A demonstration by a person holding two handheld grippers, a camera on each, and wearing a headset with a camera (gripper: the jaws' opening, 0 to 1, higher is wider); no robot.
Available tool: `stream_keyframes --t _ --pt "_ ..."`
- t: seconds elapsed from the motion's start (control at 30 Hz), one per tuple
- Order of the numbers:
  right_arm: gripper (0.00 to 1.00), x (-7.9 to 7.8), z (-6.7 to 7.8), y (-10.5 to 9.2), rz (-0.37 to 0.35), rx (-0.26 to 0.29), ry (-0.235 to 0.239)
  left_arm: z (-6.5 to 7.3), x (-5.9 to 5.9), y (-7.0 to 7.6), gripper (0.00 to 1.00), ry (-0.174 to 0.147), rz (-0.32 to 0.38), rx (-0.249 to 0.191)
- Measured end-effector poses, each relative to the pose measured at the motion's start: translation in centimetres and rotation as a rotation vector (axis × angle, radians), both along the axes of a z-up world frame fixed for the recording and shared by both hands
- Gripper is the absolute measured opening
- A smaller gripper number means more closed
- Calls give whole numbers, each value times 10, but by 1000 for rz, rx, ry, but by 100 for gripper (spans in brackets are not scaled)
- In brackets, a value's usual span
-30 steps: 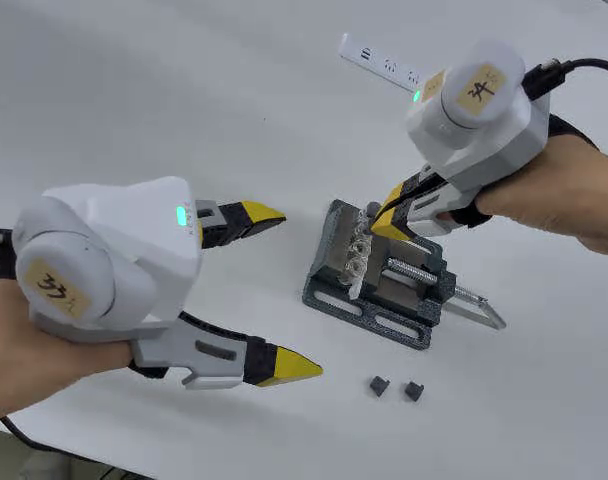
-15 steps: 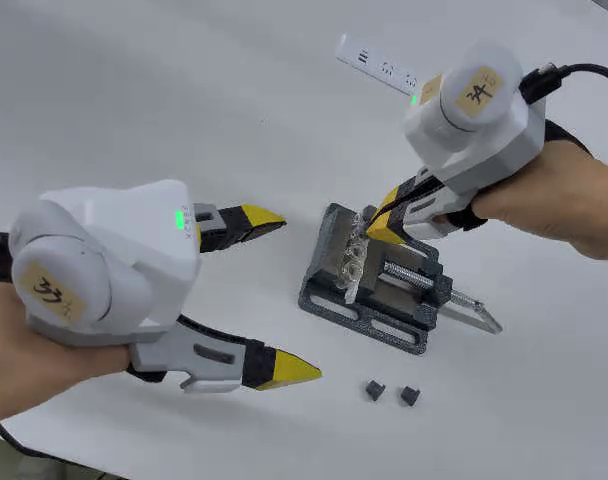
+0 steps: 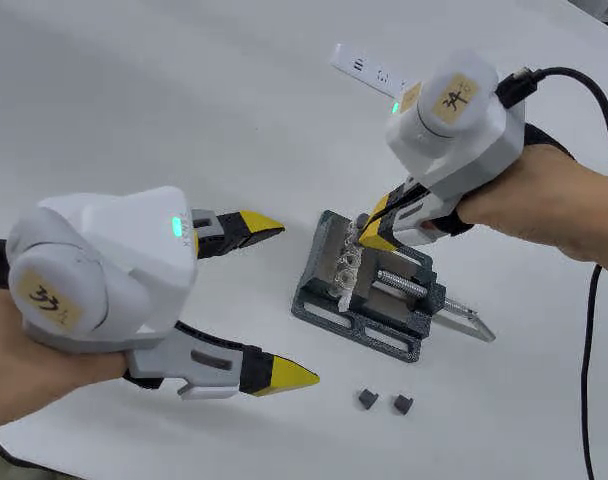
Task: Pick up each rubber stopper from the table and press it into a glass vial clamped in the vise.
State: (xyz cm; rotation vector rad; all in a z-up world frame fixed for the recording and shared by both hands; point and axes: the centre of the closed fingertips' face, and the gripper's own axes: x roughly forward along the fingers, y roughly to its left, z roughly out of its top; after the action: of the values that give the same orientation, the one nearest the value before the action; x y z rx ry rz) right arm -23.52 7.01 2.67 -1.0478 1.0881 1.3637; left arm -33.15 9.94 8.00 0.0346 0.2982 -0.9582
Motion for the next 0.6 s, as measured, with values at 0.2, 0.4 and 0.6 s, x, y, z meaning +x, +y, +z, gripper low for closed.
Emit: stream_keyframes --t 0.2,0.4,0.6 --pt "0 0 0 -1 10 -12 2 1 1 -3 77 -2 1 -5" --pt "0 0 -1 -2 9 -16 -2 2 1 -6 76 -4 -3 -6" --pt "0 -2 0 -2 5 -22 1 5 2 -8 76 -9 -4 -11"
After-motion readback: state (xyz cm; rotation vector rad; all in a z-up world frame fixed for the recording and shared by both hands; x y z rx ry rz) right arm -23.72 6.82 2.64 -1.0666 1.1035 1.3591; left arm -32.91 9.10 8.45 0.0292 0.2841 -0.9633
